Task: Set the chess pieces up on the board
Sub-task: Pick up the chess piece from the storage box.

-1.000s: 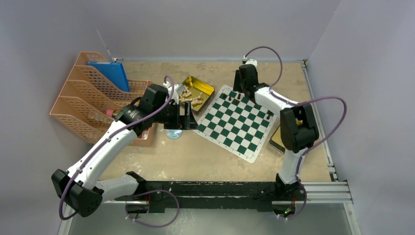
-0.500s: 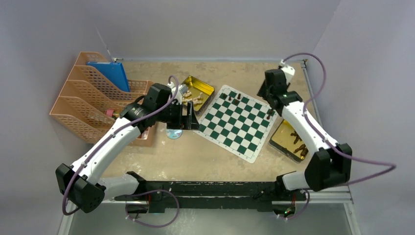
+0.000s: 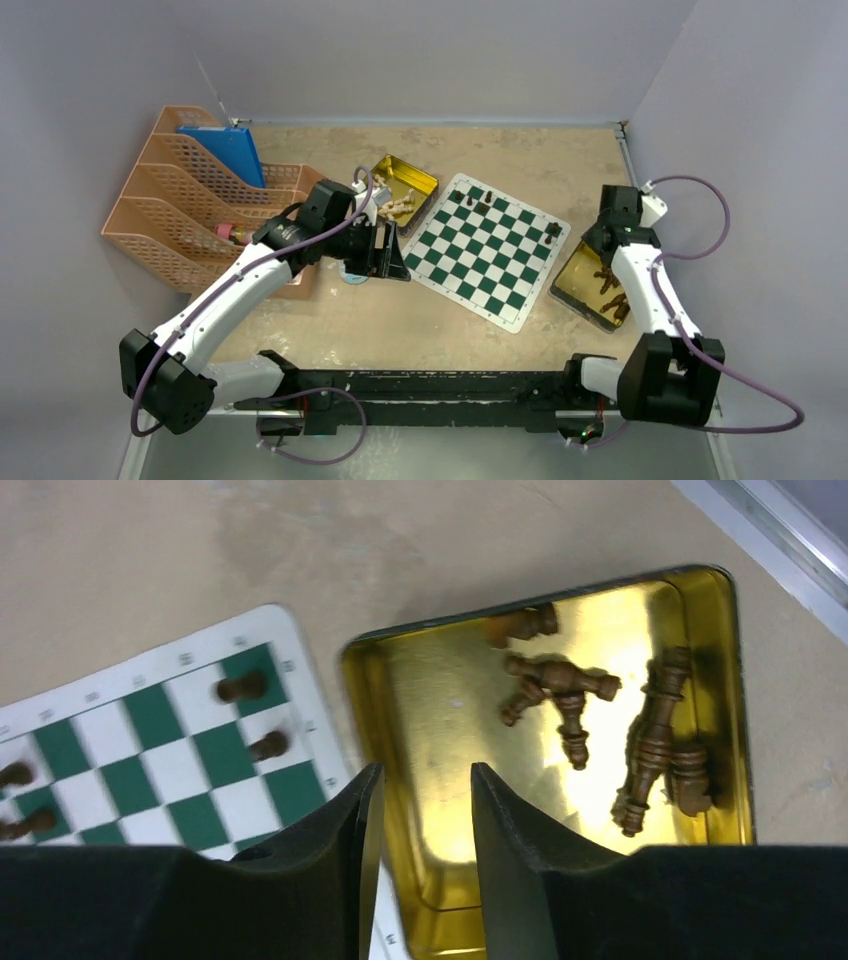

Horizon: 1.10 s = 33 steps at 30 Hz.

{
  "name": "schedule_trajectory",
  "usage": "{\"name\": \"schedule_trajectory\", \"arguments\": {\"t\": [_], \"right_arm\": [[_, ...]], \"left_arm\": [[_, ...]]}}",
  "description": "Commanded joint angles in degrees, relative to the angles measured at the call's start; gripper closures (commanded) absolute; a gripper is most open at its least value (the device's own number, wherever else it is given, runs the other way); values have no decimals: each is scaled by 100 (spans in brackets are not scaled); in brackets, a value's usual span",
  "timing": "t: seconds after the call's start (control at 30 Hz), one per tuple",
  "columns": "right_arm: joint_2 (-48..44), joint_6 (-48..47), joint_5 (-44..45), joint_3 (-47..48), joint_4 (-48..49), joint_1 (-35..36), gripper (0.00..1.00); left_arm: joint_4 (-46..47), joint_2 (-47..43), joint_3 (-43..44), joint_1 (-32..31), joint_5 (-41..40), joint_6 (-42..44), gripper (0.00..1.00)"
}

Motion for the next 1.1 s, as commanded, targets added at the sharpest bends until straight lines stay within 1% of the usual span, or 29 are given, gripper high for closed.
{"name": "schedule_trajectory", "arguments": {"t": [0.0,0.17,0.33,0.43,0.57,0.83,1.07], "right_arm": [[201,453,-277,-305,165,-597,62],[400,941,-414,-473,446,-1004,66],[743,1187,-450,-510,697,-1090,69],[865,1428,-423,-539,711,-1093,68],[922,1660,-518,-741,808,-1100,64],[1050,2044,-267,-714,607,-1159,63],[1111,2151,-200,-831,824,-1163,65]], "left_arm": [[168,-22,16,16,214,107,29],[51,6,74,17,203,54,30],[-22,37,164,15,195,42,31],[-87,73,202,20,220,27,31],[-5,56,140,16,259,-39,32],[-10,205,264,18,258,41,32],[-147,228,366,15,186,174,32]]}}
